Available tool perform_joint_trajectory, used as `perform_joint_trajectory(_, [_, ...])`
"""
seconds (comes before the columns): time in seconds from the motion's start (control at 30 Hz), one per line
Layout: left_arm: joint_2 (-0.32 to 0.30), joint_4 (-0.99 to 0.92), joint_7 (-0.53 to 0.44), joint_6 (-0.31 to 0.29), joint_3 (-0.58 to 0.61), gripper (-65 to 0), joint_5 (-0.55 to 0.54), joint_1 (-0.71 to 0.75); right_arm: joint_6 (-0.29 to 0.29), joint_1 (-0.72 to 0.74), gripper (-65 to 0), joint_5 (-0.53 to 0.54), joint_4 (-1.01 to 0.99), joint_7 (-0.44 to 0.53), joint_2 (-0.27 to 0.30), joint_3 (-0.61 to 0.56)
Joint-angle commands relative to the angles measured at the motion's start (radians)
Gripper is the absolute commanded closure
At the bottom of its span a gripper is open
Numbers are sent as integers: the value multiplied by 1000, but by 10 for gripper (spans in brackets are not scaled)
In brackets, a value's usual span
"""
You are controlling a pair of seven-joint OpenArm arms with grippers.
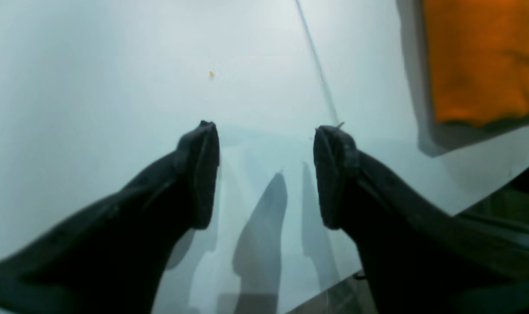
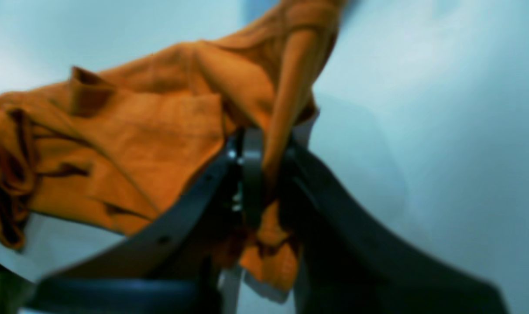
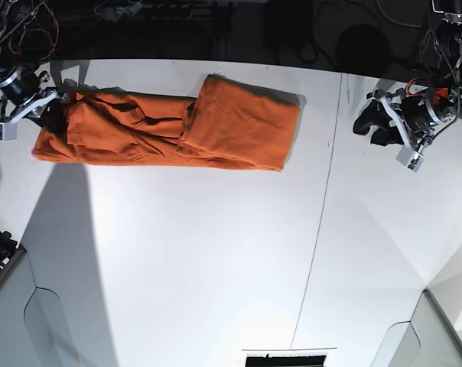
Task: Layout the t-shirt on the table in an organized manner, then fold the t-shirt properly
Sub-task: 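Release the fold with the left gripper and regrasp the folded end, then fold the strip end held by the right gripper over toward the left gripper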
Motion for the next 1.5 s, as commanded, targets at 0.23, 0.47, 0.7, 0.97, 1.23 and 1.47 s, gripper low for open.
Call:
perform_joint_trajectory(0.23, [63,12,-43,-7,206,-368,120,-23,8,16,0,111,126,-40,-6,6])
perform_joint_trajectory(0.47, [106,11,-43,-7,312,-367,164,-41,8,10,0,166,245,-95,-63,5])
perform_joint_trajectory(0.7, [105,11,-45,-7,372,-367,182,-38,24,10,0,203,345,-95,-118,-67])
perform_joint_trajectory(0.97, [105,11,-52,-7,387,-368,181,-39,23,11,0,40,393,-45,-214,-357])
perform_joint_trajectory(1.23, [105,11,-51,-7,386,-368,181,-48,22,14,-404,-159,378,-3,-263,-647])
perform_joint_trajectory(1.47, [100,11,-37,-7,380,-368,180,-58,22,49,-402,-158,392,6,-266,-675])
